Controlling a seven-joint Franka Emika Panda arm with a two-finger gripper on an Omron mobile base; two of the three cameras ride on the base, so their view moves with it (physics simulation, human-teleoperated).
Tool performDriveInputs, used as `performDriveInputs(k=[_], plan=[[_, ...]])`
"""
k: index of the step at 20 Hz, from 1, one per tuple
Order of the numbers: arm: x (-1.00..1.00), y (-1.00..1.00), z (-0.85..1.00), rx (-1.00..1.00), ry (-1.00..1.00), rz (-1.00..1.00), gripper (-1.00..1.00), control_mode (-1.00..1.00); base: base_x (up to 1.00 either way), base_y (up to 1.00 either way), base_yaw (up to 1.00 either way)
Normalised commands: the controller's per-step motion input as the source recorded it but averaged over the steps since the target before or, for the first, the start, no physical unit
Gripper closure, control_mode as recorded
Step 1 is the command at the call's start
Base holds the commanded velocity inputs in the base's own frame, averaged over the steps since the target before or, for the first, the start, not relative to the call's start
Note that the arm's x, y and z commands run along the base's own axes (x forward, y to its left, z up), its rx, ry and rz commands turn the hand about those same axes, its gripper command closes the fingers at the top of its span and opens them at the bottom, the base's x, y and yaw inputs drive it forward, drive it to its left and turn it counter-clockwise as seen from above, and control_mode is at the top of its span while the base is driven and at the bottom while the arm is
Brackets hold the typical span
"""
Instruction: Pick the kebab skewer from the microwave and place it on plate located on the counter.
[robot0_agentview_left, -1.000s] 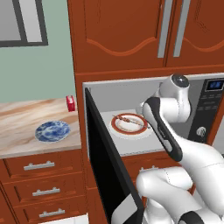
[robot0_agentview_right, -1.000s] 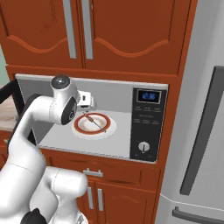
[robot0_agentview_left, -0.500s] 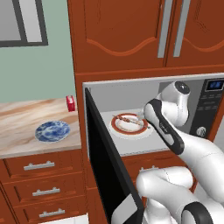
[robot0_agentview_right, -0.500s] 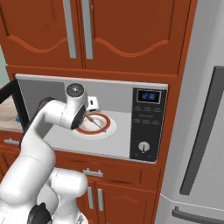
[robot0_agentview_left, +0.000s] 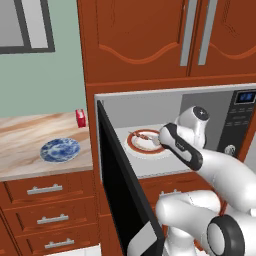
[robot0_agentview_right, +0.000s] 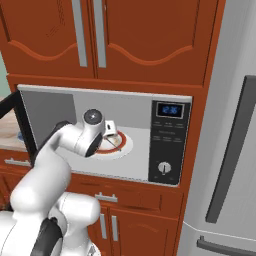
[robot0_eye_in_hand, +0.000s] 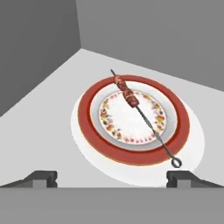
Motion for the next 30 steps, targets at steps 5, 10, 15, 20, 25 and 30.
performDriveInputs(k=[5,10,15,20,25,30], plan=[[0.43,0.0,-0.04,0.01,0.05,0.05,-1.0,-1.0,0.0,0.0,0.0],[0.53,0.0,-0.07,0.0,0.06,0.01,-1.0,-1.0,0.0,0.0,0.0],[0.52,0.0,-0.26,0.0,0.05,0.02,-1.0,-1.0,0.0,0.0,0.0],[0.54,0.12,-0.37,0.0,0.01,0.0,-1.0,-1.0,0.0,0.0,0.0],[0.44,0.19,-0.24,-0.04,0.0,0.0,-1.0,-1.0,0.0,0.0,0.0],[0.3,0.03,-0.31,-0.04,0.0,0.0,-1.0,-1.0,0.0,0.0,0.0]])
